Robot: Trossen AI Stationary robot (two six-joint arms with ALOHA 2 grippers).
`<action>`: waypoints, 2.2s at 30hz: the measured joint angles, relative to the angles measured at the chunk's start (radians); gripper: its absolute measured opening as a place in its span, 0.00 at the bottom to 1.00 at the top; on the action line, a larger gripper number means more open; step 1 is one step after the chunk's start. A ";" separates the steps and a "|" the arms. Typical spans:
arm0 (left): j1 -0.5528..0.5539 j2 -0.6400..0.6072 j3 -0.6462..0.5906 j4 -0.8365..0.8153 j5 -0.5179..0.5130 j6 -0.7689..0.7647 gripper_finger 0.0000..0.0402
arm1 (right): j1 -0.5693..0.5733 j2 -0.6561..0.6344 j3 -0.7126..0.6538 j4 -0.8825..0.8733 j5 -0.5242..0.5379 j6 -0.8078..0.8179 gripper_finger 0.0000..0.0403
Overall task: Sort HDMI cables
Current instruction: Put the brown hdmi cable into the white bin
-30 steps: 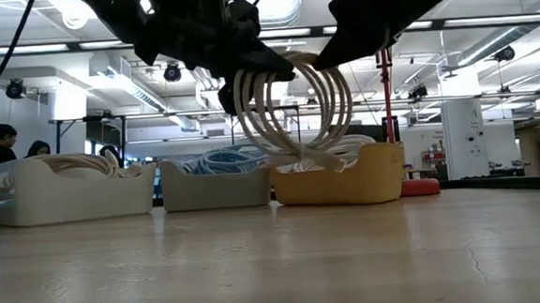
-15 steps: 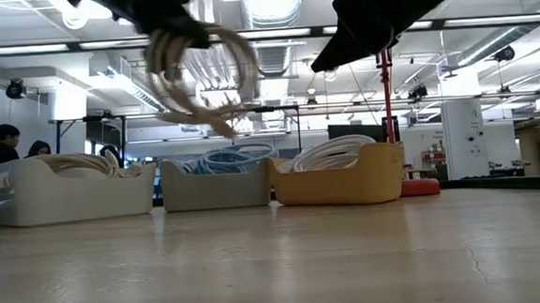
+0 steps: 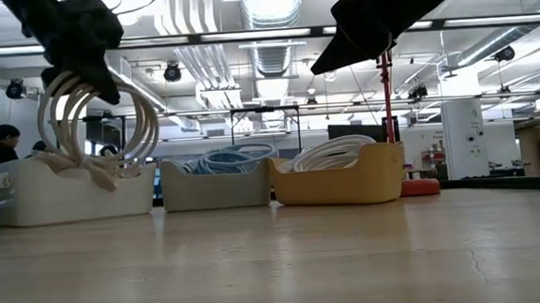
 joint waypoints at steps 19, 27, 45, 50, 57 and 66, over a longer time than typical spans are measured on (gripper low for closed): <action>0.005 -0.144 -0.107 0.031 -0.129 -0.049 0.08 | -0.008 -0.001 0.000 0.000 0.000 0.008 0.35; 0.006 -0.146 -0.205 0.030 -0.141 -0.120 0.09 | -0.008 -0.001 0.000 0.001 0.000 0.009 0.35; 0.006 -0.144 -0.204 -0.191 -0.291 -0.180 0.35 | -0.007 -0.001 -0.001 0.001 -0.002 0.011 0.35; 0.006 -0.144 -0.147 -0.224 -0.291 -0.179 0.36 | -0.007 -0.001 -0.001 0.001 -0.003 0.008 0.35; 0.006 -0.144 -0.130 -0.326 -0.239 -0.219 0.36 | -0.007 -0.001 -0.001 0.000 -0.003 0.010 0.35; 0.006 -0.143 -0.004 -0.441 -0.236 -0.383 0.35 | -0.007 -0.001 -0.002 0.000 -0.012 0.011 0.35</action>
